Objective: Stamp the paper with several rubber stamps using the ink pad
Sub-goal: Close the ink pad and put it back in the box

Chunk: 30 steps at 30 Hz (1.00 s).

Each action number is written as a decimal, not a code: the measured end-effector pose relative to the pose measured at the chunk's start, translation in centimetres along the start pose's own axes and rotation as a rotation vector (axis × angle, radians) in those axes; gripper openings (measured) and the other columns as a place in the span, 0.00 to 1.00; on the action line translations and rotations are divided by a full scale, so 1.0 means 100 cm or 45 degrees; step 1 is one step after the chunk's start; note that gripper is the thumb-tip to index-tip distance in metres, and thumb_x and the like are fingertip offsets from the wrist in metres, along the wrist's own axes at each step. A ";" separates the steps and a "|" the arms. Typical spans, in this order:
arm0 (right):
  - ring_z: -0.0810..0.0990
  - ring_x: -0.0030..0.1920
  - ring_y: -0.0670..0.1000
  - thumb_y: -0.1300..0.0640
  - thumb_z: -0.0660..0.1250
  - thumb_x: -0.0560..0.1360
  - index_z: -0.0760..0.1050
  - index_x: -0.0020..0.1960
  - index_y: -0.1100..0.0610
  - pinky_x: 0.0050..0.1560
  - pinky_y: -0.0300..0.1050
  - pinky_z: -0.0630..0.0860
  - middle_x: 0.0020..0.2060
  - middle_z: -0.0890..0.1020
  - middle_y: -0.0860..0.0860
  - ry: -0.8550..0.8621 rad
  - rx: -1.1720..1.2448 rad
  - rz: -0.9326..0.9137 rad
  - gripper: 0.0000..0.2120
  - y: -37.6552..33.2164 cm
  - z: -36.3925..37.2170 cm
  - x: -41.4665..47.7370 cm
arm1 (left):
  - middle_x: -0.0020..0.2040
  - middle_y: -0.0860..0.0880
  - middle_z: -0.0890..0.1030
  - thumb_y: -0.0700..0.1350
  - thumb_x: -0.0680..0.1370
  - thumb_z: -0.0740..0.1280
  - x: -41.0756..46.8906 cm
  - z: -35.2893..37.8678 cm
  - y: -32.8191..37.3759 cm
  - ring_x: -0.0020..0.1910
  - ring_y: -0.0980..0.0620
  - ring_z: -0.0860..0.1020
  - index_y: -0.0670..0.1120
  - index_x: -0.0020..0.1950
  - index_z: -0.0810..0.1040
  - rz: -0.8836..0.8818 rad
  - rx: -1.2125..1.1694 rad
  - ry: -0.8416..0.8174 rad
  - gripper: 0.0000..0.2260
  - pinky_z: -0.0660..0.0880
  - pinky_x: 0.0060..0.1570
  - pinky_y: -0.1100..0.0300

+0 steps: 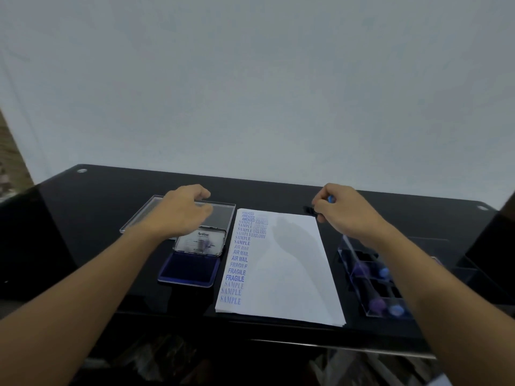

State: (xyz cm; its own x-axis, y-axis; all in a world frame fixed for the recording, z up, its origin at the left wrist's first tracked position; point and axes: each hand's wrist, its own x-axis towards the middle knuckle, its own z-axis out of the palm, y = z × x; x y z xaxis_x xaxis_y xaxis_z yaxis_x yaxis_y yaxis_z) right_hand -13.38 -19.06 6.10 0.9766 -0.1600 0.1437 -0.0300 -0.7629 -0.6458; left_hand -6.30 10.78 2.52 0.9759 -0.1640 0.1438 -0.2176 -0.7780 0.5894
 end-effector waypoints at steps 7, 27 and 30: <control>0.74 0.26 0.35 0.54 0.61 0.79 0.77 0.49 0.52 0.33 0.36 0.67 0.41 0.84 0.48 -0.019 0.066 -0.005 0.06 0.011 0.002 -0.021 | 0.74 0.53 0.71 0.48 0.82 0.63 -0.023 0.020 0.024 0.70 0.52 0.71 0.50 0.76 0.67 0.043 -0.008 -0.050 0.22 0.69 0.65 0.56; 0.78 0.43 0.49 0.49 0.65 0.80 0.76 0.48 0.52 0.37 0.42 0.71 0.42 0.81 0.49 0.230 -0.031 0.134 0.07 0.136 -0.071 -0.070 | 0.74 0.52 0.71 0.49 0.83 0.62 -0.062 0.143 0.172 0.70 0.52 0.71 0.49 0.76 0.68 0.368 -0.099 -0.293 0.21 0.64 0.59 0.64; 0.77 0.43 0.50 0.50 0.65 0.80 0.75 0.49 0.52 0.34 0.40 0.67 0.39 0.79 0.48 0.353 -0.035 0.152 0.06 0.148 -0.071 -0.070 | 0.76 0.50 0.68 0.49 0.82 0.62 -0.062 0.167 0.190 0.72 0.51 0.69 0.47 0.78 0.65 0.398 -0.109 -0.343 0.23 0.66 0.63 0.61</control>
State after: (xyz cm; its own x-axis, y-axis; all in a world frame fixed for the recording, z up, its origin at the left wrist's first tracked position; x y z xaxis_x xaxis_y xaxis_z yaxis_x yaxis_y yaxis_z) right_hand -22.18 -33.73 0.86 0.8707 -0.4115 0.2695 -0.1505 -0.7445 -0.6505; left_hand -16.24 -13.18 -0.46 0.8291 -0.5461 0.1200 -0.4936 -0.6142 0.6157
